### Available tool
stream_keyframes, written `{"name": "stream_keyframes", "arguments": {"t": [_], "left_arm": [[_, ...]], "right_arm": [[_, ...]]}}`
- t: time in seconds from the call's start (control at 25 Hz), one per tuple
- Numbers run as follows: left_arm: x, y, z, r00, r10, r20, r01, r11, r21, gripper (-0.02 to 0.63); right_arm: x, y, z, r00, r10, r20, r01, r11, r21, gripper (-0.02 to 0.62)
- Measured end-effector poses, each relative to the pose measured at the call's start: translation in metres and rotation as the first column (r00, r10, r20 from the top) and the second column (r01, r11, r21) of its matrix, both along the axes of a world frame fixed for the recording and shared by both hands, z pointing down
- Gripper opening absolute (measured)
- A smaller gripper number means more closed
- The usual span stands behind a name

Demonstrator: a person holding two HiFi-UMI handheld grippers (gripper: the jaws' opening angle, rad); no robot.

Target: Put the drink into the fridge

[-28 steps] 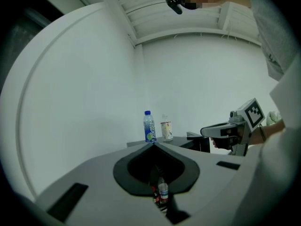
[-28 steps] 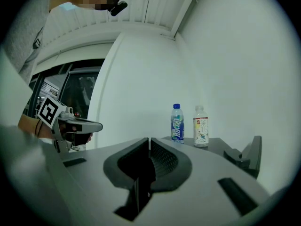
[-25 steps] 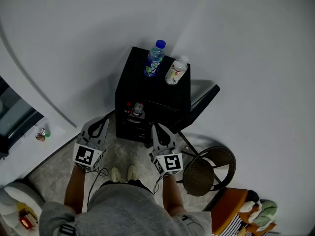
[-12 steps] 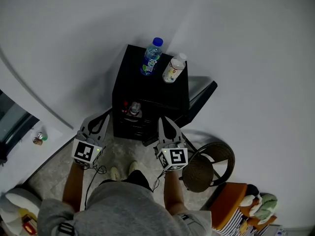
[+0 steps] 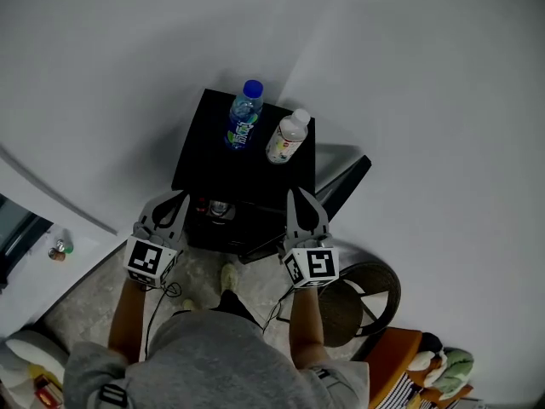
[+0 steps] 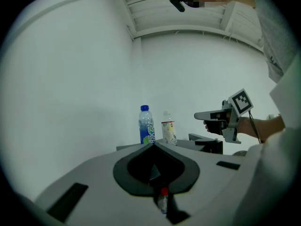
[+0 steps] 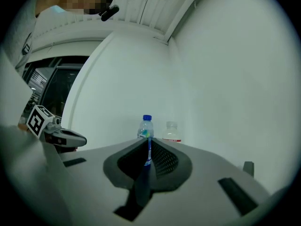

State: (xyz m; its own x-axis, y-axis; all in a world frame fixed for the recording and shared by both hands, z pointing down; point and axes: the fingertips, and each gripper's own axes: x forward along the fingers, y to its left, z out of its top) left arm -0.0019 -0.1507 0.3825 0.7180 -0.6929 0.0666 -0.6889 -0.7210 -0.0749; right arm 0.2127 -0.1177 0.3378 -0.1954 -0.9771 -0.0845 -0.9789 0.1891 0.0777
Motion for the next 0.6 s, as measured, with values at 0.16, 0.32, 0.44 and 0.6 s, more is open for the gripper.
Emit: {"name": "stream_keyframes", "arguments": {"t": [0.16,0.32,0.44,0.6], "left_arm": [[0.019,-0.027,-0.002,0.998,-0.054,-0.016,0.054,0.999,-0.008,0.002],[0.031,-0.05,-0.004,0.996,-0.091,-0.01,0.091,0.996,0.001,0.002],[0.037,-0.061,-0.004,0.992,-0.13,-0.009,0.13,0.992,-0.005,0.002],[0.044,-0.073,-0.003,0.987,-0.163,-0.013,0.163,0.987,-0.006,0.002]], "right_arm": [[0.021,-0.036,-0.007,0.999,-0.046,-0.014,0.046,0.999,-0.001,0.037],[0.038,-0.065,-0.016,0.996,-0.085,0.001,0.085,0.996,-0.003,0.037],[0.047,-0.084,-0.028,0.993,-0.116,0.035,0.116,0.993,0.004,0.037],[0.054,-0.104,-0.045,0.984,-0.17,0.045,0.17,0.985,0.013,0.045]]}}
